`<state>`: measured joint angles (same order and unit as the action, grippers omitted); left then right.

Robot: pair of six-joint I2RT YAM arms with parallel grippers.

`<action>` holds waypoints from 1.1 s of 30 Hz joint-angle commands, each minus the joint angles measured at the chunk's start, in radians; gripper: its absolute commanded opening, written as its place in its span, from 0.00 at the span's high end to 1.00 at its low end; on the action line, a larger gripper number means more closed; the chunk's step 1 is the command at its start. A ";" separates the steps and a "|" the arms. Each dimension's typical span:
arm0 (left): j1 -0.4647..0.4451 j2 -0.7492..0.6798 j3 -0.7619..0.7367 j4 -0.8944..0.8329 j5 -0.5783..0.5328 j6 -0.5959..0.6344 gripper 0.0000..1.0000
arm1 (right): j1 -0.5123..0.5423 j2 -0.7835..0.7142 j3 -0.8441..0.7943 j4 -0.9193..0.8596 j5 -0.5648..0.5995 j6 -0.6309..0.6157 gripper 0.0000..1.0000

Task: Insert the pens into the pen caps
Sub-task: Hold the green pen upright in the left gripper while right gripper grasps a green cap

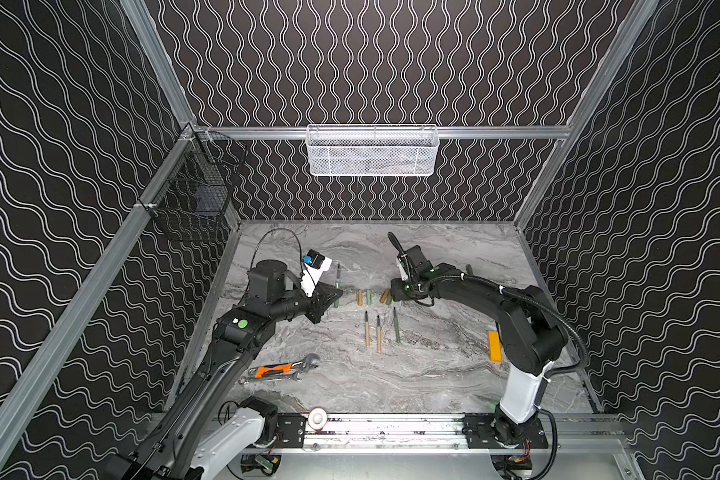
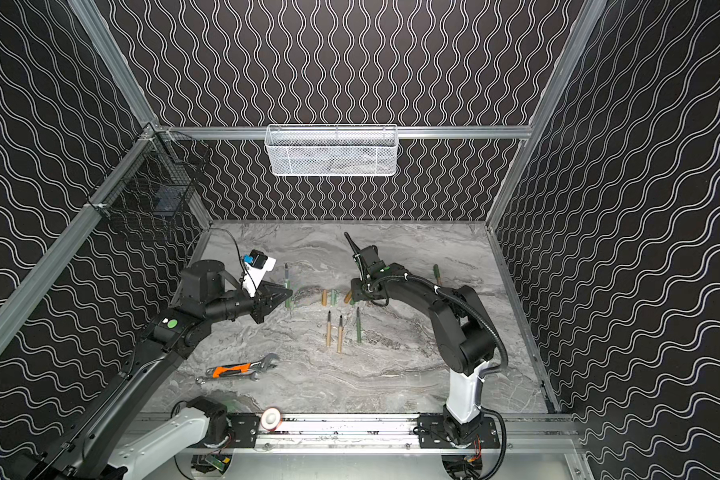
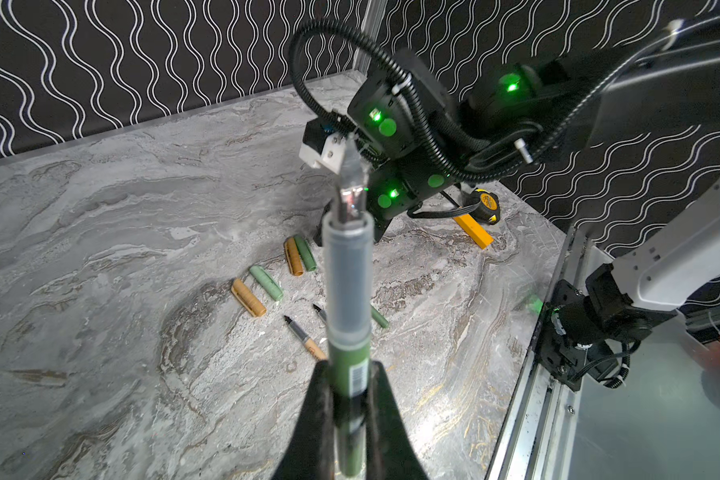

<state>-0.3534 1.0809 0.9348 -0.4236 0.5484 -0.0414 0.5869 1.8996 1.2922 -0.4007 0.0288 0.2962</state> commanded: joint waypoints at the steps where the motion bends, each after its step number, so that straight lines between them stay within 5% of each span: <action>1: 0.003 -0.010 0.006 0.014 0.024 0.029 1.00 | 0.002 0.036 -0.007 0.030 0.006 -0.029 0.45; 20: 0.014 -0.031 0.005 0.028 0.068 0.021 1.00 | 0.004 0.038 -0.081 0.175 -0.068 0.064 0.45; 33: 0.016 -0.050 0.006 0.025 0.061 0.028 1.00 | 0.004 0.116 0.051 0.069 -0.028 0.045 0.46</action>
<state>-0.3412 1.0286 0.9352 -0.4202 0.6064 -0.0238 0.5888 2.0014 1.3178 -0.2840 -0.0254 0.3477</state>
